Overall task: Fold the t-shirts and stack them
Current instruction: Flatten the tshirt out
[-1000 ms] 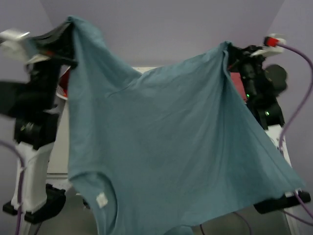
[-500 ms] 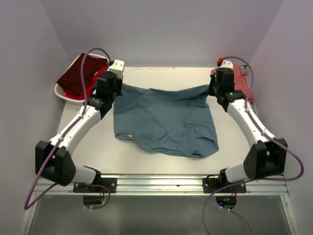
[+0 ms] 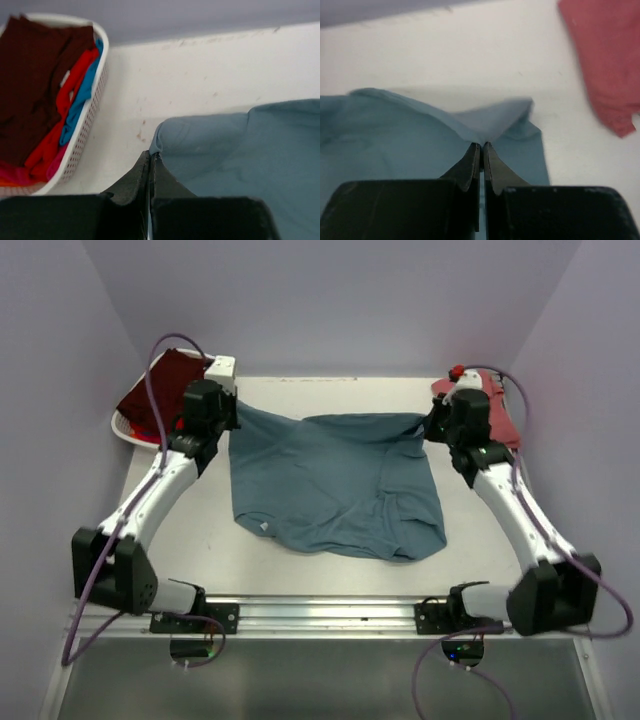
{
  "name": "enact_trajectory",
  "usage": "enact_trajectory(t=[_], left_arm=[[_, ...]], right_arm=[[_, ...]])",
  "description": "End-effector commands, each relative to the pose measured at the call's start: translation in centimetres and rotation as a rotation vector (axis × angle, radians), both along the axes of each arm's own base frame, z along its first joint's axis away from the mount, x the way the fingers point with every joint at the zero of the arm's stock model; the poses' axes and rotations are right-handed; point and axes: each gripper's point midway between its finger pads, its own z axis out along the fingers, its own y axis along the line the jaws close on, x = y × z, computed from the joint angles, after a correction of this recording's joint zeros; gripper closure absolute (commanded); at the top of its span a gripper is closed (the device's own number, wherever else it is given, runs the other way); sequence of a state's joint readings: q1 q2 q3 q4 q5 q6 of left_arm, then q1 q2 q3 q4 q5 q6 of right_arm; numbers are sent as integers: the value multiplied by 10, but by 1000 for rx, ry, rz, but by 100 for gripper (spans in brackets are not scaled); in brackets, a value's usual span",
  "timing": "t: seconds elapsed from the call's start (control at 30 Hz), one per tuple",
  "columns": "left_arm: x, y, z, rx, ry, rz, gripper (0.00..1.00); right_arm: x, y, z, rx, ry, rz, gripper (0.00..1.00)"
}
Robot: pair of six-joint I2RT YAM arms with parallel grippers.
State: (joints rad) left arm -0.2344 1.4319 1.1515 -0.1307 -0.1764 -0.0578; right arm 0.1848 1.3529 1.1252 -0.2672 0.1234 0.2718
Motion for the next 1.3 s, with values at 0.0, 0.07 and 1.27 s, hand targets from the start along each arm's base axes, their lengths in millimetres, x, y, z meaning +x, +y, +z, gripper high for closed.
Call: enact_trajectory(t=[0.0, 0.07, 1.27], left_arm=[[-58, -21, 177, -189, -429, -164, 100], [-130, -25, 248, -235, -620, -287, 100], [-70, 30, 64, 27, -221, 136, 100]], right_arm=[[-76, 48, 167, 198, -528, 337, 100], [-141, 72, 213, 234, -682, 574, 100], [-47, -58, 0, -182, 123, -233, 100]])
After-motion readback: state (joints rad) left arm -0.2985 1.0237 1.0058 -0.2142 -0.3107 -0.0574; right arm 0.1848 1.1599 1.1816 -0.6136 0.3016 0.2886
